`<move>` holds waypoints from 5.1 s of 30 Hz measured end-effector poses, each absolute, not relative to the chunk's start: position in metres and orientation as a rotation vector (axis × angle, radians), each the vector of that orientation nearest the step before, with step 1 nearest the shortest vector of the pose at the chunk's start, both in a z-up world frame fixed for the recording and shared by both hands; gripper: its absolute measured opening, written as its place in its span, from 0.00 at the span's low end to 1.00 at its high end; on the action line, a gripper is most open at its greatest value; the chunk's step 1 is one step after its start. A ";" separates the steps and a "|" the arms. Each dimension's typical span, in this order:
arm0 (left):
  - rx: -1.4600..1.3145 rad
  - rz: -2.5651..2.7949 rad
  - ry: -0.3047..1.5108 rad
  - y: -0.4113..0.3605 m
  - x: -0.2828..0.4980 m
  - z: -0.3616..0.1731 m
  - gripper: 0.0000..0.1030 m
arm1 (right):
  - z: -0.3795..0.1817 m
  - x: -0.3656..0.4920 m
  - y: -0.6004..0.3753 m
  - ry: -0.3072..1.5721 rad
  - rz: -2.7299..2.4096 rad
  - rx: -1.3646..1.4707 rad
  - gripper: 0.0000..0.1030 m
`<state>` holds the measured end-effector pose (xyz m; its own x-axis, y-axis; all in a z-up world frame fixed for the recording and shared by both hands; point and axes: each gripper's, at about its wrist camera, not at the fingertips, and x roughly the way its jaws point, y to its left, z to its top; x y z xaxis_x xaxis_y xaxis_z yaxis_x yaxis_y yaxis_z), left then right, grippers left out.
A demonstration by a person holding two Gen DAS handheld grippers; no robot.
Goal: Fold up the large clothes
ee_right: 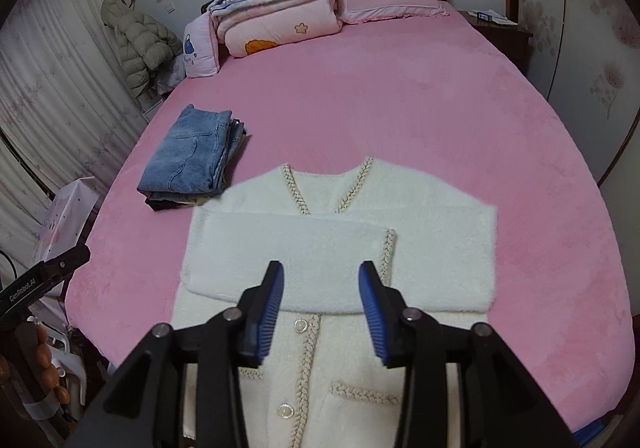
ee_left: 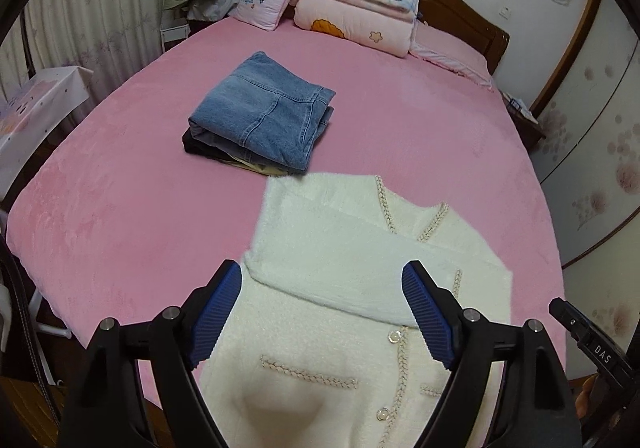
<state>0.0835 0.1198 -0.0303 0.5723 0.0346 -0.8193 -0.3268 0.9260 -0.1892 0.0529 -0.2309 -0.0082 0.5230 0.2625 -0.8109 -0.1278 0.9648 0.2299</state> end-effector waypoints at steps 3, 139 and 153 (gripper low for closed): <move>-0.348 0.221 0.938 0.123 0.074 -0.028 0.82 | -0.001 0.043 -0.232 0.969 0.242 0.147 0.45; 0.040 -0.052 1.210 0.175 0.336 -0.281 0.53 | -0.229 0.255 -0.383 1.217 -0.026 0.149 0.34; 0.016 0.035 1.233 0.175 0.346 -0.303 0.07 | -0.257 0.272 -0.398 1.264 -0.027 0.226 0.19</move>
